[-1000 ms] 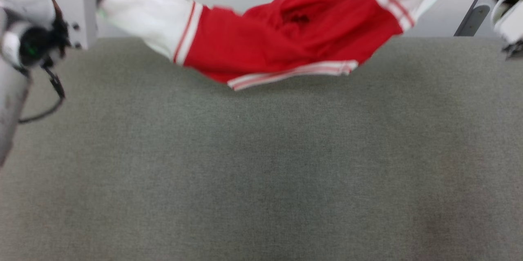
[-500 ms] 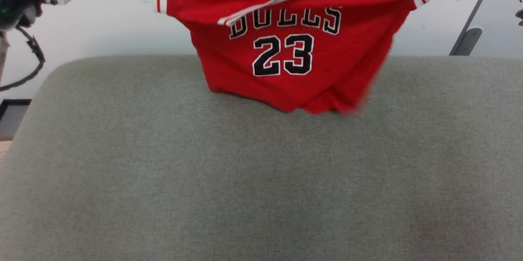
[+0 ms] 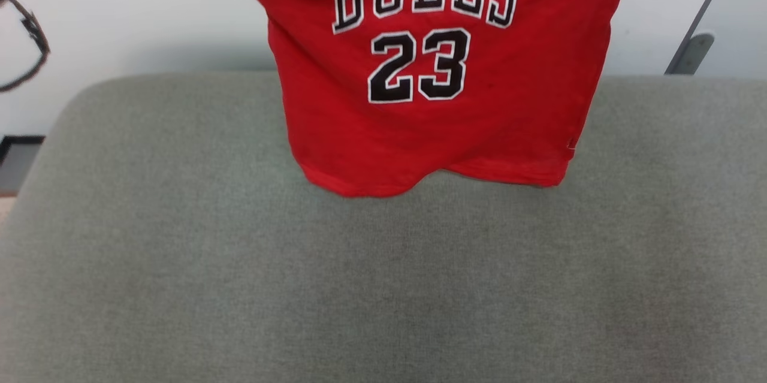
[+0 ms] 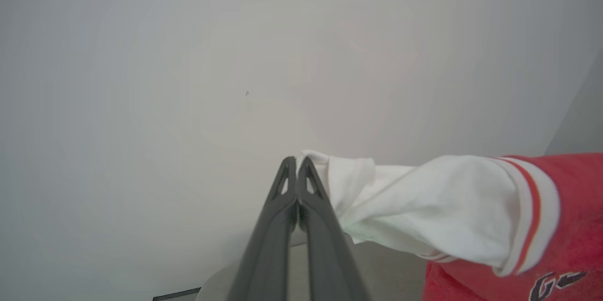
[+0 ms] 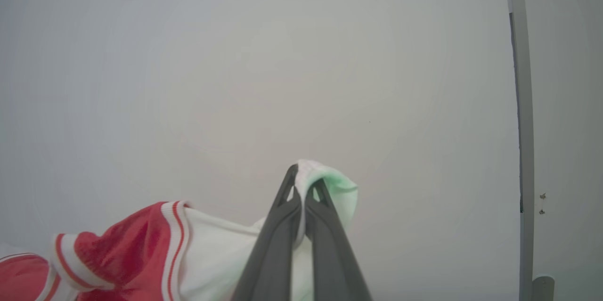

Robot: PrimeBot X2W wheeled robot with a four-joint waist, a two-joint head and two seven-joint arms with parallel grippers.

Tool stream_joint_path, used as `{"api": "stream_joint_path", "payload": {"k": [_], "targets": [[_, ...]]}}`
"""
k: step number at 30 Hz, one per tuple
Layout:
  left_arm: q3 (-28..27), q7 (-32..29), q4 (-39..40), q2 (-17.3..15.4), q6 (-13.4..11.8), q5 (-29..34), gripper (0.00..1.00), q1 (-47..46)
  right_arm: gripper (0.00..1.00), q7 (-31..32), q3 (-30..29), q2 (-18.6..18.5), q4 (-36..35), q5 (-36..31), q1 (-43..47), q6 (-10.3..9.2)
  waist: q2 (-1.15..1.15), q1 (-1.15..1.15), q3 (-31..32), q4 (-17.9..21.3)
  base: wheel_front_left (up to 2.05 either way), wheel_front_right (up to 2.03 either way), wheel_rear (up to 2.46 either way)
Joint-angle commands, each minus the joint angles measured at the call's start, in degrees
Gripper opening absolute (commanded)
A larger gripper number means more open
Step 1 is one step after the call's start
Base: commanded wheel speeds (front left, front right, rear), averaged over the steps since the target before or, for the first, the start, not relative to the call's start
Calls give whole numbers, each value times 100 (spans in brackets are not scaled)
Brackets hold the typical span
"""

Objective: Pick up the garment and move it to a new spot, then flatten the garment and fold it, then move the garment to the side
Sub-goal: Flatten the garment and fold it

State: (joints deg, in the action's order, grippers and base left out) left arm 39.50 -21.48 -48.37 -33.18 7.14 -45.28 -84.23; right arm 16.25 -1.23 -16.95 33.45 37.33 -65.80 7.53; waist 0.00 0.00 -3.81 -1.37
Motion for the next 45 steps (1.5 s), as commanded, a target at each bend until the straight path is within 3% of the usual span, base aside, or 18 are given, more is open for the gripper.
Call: {"api": "stream_joint_path", "payload": {"k": [1, 8, 21, 27, 35, 40, 45], "targets": [[12, 68, -21, 11, 32, 47, 0, -91, 0, -76, 19, 16, 35, 20, -119, -9, 0, 0, -195, 4, 0, 0, 0], [132, 688, -236, 227, 14, 328, 0, -582, 0, -835, 357, 69, 348, -214, -611, -9, 0, 0, -958, 10, 0, 0, 0], [68, 2601, -845, 686, -380, 854, 0, -1815, 0, -3064, 977, -25, 1259, -1221, -2046, -9, 0, 0, -2255, -75, 0, 0, 0], [40, 3510, -958, 807, -374, 1004, 0, -2016, 0, -3140, 666, -83, 429, -2093, -1997, -9, 0, 0, -2608, -198, 0, 0, 0], [173, 3581, -1400, 947, -163, 937, 0, -1284, 0, -3139, 1135, -178, 754, -1989, -1080, -9, 0, 0, -2347, -296, 0, 0, 0], [322, 3181, -1664, 1014, -40, 772, 0, -645, 0, -3089, 1638, -277, 1094, -1246, -446, -9, 0, 0, -1979, -311, 0, 0, 0], [456, 2531, -1709, 1045, 30, 470, 0, 130, 0, -2607, 2320, -552, 959, -471, 342, -9, 0, 0, -1581, -318, 0, 0, 0]]}}
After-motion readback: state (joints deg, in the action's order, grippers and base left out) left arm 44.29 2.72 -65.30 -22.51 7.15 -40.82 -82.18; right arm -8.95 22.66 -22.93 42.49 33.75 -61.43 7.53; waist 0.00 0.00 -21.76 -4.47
